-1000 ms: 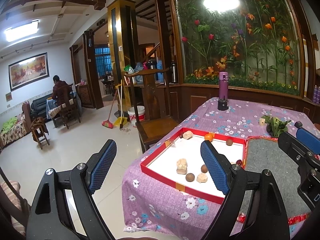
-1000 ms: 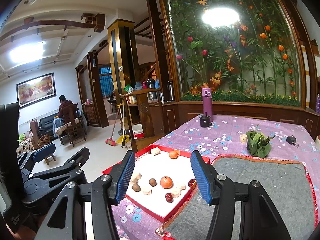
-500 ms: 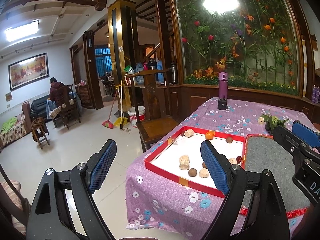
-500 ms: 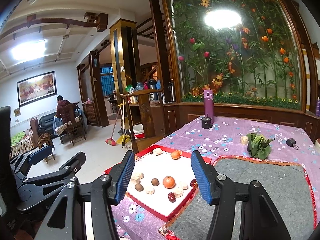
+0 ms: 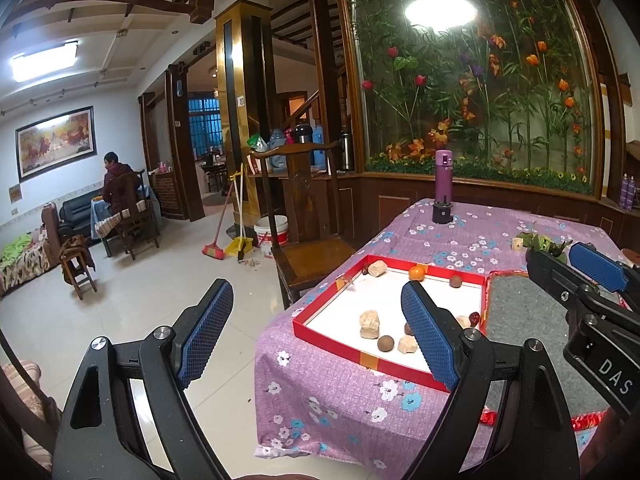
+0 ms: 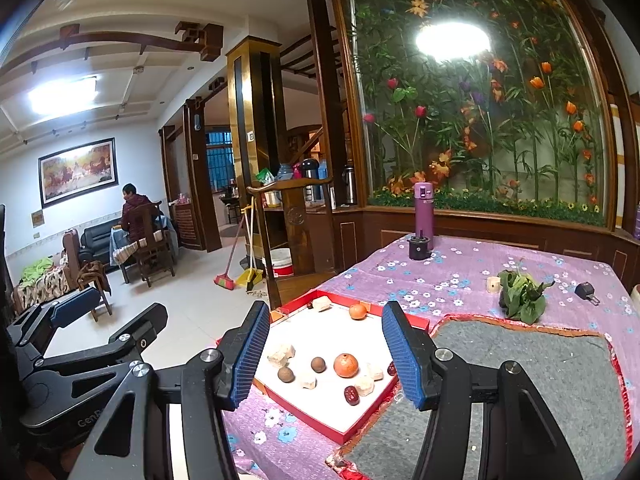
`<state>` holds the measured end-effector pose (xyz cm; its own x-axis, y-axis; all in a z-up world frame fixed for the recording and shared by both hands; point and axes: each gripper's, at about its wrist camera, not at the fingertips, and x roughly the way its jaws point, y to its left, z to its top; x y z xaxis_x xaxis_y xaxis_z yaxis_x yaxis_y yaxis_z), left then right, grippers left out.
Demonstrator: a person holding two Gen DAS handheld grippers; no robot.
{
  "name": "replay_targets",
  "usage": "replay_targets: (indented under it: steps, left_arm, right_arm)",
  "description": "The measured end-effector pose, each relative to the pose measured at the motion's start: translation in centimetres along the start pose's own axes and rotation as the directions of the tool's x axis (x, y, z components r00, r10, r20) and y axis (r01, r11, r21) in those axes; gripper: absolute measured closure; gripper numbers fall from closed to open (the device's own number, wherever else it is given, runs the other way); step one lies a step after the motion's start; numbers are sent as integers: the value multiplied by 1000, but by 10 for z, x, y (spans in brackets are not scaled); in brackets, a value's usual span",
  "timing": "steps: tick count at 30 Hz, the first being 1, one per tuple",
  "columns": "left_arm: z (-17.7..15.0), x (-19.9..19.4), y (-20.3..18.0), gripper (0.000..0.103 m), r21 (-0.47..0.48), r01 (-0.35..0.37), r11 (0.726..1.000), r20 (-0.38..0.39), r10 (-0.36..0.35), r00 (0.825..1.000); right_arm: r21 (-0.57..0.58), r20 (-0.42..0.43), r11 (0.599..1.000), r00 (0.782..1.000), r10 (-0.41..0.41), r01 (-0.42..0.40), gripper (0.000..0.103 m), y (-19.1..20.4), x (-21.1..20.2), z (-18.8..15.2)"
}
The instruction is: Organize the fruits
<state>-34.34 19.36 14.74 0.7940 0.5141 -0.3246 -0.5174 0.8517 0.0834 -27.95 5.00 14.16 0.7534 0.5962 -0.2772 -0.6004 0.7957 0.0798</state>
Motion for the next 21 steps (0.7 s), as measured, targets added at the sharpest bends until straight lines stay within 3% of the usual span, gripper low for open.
replay_targets:
  steps: [21]
  left_arm:
    - [3,-4,4,16,-13,2,1000,12,-2,1000]
  right_arm:
    - [-5,0,1000,1000,8,-8,46,11,0,2]
